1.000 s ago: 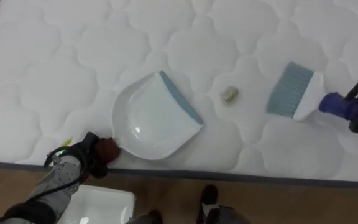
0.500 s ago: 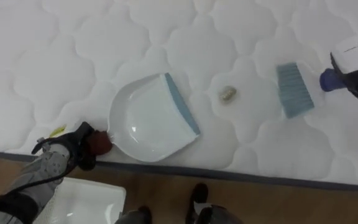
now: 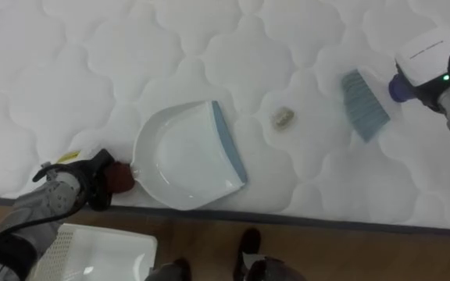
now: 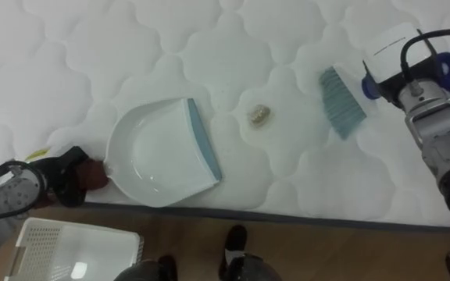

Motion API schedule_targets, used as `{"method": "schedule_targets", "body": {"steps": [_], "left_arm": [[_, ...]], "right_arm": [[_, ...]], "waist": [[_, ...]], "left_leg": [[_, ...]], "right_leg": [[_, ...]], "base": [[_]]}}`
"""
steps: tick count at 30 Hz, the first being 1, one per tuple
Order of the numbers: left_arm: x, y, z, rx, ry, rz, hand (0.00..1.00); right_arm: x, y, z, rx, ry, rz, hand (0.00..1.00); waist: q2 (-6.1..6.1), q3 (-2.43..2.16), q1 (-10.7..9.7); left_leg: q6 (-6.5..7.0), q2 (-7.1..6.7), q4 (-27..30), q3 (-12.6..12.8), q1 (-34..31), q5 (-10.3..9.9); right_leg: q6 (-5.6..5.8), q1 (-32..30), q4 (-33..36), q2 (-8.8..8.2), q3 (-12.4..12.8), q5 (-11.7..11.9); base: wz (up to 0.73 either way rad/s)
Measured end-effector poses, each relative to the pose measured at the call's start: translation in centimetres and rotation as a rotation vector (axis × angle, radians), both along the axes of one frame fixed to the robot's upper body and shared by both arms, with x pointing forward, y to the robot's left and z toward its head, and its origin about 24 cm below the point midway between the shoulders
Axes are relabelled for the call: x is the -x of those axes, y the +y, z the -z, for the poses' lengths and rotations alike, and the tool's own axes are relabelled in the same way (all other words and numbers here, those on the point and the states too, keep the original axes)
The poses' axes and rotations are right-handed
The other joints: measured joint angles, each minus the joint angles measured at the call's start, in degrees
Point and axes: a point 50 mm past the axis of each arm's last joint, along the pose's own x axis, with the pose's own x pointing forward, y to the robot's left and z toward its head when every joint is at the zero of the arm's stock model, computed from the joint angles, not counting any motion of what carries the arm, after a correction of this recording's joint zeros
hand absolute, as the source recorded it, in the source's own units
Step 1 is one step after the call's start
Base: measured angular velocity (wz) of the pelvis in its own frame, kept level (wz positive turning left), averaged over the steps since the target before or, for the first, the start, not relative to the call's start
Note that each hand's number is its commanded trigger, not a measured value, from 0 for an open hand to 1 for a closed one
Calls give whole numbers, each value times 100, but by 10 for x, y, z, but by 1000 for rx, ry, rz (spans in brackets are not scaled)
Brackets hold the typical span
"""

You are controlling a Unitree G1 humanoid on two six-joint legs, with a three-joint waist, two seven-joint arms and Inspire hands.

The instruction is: Clean bed

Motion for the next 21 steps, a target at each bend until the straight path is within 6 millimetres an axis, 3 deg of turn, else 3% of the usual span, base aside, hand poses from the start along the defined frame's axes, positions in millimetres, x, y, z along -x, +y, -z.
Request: {"method": "schedule_targets", "body": {"steps": [5, 11, 21], "left_arm": [[-2, 2, -3, -7, -5, 0, 100], [-5, 7, -9, -20, -1, -7, 100], [-17, 8, -24, -77, -16, 25, 100]], "right_arm": [[-1, 2, -4, -2, -23, 5, 100], [-3, 4, -7, -21, -48, 9, 100], [-5, 31, -10, -29, -55, -54, 100]], "waist": [[171, -8, -19], [275, -13, 9], [295, -20, 13]], "left_leg": [[-1, -8, 3, 3, -62, 0], [-15, 3, 18, -4, -73, 4], [-23, 71, 15, 8, -77, 3]], "right_leg": [[-17, -44, -18, -2, -28, 12], [-44, -35, -57, 32, -59, 25], [-64, -31, -83, 37, -115, 34]], "base": [[0], [-1], [-1]]}}
